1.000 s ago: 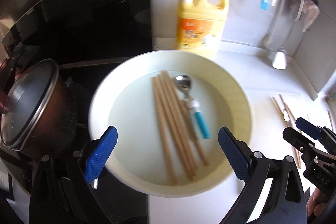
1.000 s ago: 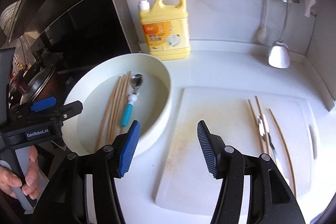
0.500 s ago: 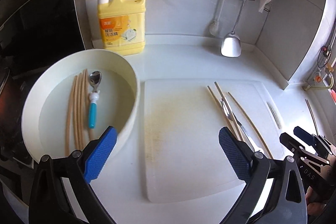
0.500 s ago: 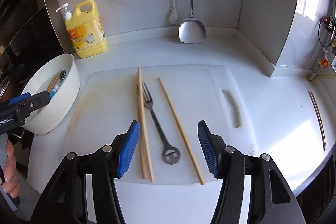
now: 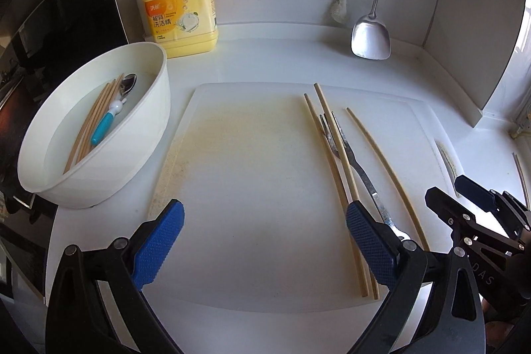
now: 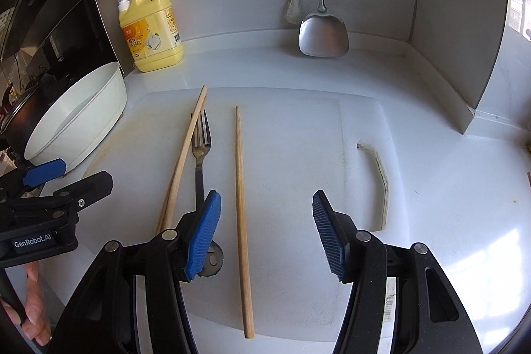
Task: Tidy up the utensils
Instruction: 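Move the left tool toward a chopstick while the right tool approaches another chopstick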
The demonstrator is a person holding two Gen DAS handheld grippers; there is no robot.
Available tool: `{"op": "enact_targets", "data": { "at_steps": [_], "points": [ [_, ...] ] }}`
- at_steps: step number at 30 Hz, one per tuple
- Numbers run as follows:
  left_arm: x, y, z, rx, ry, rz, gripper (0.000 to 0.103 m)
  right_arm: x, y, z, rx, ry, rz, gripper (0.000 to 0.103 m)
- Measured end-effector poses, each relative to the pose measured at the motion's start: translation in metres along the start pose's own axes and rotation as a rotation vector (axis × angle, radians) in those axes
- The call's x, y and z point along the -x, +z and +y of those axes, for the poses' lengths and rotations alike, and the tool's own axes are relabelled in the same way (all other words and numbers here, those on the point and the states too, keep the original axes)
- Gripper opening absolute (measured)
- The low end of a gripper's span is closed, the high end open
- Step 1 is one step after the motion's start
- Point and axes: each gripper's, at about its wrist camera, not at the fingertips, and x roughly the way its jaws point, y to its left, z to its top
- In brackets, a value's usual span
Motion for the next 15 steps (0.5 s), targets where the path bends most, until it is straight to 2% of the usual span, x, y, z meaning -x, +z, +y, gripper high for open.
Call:
{"op": "enact_targets", "data": {
  "at_steps": [3, 15],
  "points": [
    [-0.007, -0.001, -0.005, 0.007, -0.014, -0.022, 0.096, -0.007, 0.000, -0.002, 0.015, 0.001, 0.001, 0.055],
    [-0.029, 0.005, -0.024, 0.008, -0.015, -0.018, 0.096, -0.015, -0.002, -0.010, -0.001, 0.005, -0.015, 0.055]
  ]
}}
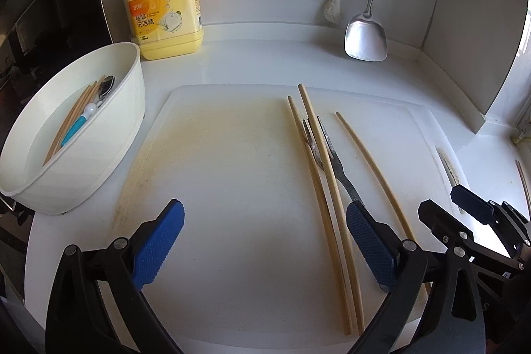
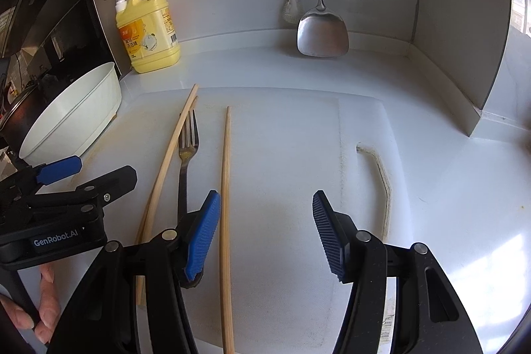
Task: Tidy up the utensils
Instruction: 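Move the left tool toward a chopstick while the right tool approaches another chopstick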
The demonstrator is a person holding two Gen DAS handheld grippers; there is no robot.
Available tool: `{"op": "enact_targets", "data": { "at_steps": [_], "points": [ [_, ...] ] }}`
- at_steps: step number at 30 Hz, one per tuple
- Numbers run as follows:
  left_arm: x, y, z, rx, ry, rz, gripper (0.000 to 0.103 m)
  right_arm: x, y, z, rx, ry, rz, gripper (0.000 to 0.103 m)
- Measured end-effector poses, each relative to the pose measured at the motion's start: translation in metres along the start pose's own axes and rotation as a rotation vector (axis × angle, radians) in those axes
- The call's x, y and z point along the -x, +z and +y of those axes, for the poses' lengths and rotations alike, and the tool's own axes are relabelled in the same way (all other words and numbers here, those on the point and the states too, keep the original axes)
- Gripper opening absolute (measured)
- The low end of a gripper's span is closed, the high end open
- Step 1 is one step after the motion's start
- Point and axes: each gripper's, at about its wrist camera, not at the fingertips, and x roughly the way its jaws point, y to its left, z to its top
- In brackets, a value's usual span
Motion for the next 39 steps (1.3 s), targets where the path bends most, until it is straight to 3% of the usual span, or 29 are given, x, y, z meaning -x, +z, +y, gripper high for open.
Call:
{"op": "enact_targets", "data": {
  "at_steps": [10, 25, 35, 39],
  "points": [
    [-0.023, 0.000, -0.005, 0.000, -0.011, 0.050, 0.097, -0.005, -0.003, -0.004, -0.017, -0.001, 0.005, 0.055],
    [-0.023, -0.004, 0.020, 0.056, -0.012, 0.027, 0.097, -0.018, 0.006, 0.010, 0.022, 0.008, 0.028, 0.055],
    [-0.026, -0.003, 0.038, 0.097, 0.051, 0.011, 0.098, -0.024, 0.011, 0.017, 0.060, 0.005, 0.042, 0.055],
    [-0.033, -0.004, 0.049, 0.118, 0.075, 0.044, 0.097, -0.028, 0.013, 0.019, 0.078, -0.008, 0.050, 0.055]
  ]
}}
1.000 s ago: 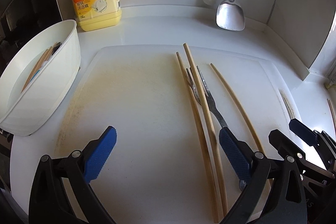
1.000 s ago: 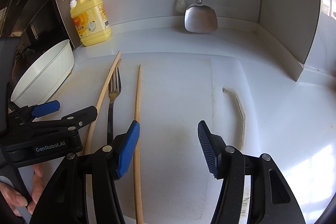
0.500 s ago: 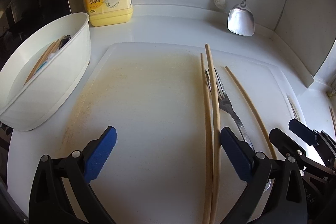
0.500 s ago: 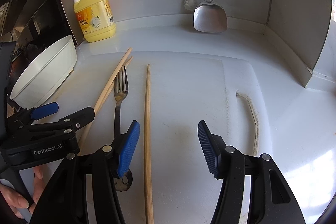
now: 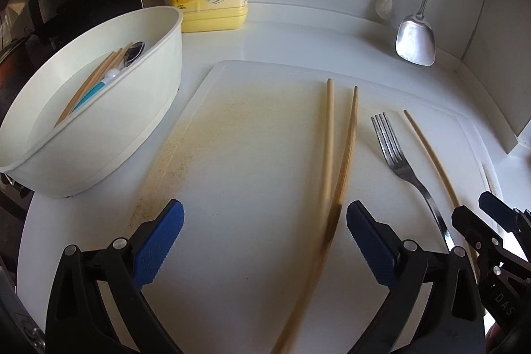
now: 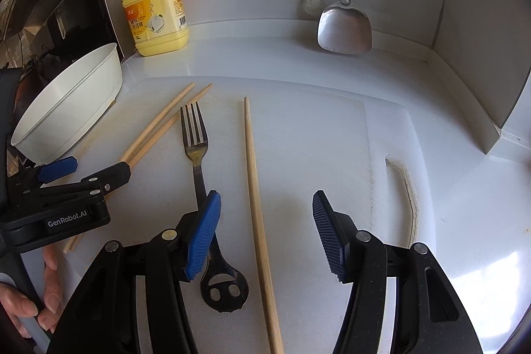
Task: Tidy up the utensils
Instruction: 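Move the left tool toward a chopstick while the right tool approaches another chopstick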
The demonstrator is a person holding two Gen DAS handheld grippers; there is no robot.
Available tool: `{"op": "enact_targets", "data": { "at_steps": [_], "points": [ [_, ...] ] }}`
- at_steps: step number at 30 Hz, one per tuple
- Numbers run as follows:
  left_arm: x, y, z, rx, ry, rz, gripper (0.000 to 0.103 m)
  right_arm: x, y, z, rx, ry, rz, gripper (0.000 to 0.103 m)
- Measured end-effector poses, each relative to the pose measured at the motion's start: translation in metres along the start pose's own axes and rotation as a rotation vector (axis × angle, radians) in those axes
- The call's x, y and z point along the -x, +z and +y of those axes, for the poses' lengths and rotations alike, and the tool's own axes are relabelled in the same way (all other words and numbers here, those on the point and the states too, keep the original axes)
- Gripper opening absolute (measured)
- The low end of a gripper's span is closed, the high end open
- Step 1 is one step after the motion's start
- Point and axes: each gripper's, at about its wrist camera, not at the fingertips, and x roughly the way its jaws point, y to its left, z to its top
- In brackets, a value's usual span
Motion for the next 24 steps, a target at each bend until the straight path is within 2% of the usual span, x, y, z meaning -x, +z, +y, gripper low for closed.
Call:
{"op": "enact_targets", "data": {
  "at_steps": [9, 18, 24],
  "points": [
    [-0.002, 0.000, 0.003, -0.026, 0.007, -0.016, 0.096, -0.012, 0.005, 0.000, 0.033, -0.033, 0.022, 0.055],
    [-0.006, 0.008, 0.009, -0.030, -0.027, -0.015, 0.090, -0.018, 0.009, -0.003, 0.029, -0.028, 0.029, 0.055],
    [-0.005, 0.013, 0.017, -0.016, -0.047, -0.030, 0.090, -0.017, 0.007, -0.003, 0.023, -0.024, 0.026, 0.055]
  ]
}}
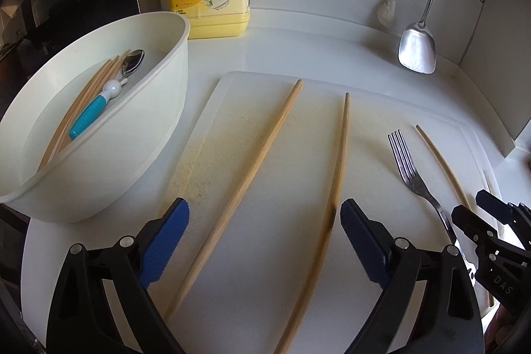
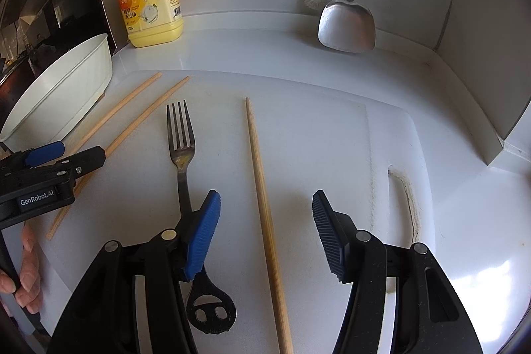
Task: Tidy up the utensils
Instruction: 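Move the left tool toward a chopstick while the right tool approaches another chopstick, then close the left gripper on a chopstick while the right closes on another chopstick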
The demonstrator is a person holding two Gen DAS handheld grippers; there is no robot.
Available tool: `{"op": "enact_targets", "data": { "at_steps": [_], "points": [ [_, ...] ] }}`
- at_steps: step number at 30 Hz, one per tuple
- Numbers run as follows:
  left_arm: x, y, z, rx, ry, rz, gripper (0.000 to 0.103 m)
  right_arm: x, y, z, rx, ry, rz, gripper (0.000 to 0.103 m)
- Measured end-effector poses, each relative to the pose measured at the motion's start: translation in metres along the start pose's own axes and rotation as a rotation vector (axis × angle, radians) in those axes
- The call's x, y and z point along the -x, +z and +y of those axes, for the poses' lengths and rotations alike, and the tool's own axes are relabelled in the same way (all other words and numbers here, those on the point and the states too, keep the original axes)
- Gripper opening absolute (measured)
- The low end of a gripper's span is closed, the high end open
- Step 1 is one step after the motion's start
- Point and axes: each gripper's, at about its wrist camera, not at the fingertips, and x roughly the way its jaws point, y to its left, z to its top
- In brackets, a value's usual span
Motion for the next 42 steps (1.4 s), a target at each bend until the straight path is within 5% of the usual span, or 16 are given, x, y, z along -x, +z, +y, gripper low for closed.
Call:
{"op": "enact_targets", "data": {
  "at_steps": [26, 36, 42],
  "points": [
    [-0.011, 0.007, 0.025, -0.006, 0.079, -0.011, 0.088, -0.002, 0.000, 0.003, 0.001, -0.002, -0.014, 0.055],
    [-0.011, 0.013, 0.014, -0.050, 0.053, -0.019, 0.066, -0.009, 0.007, 0.010, 0.015, -0.003, -0.013, 0.053],
    [-0.009, 0.014, 0.009, -0.068, 0.007, -0.012, 0.044, -0.009, 0.007, 0.018, 0.047, -0.008, -0.027, 0.027]
  ]
}}
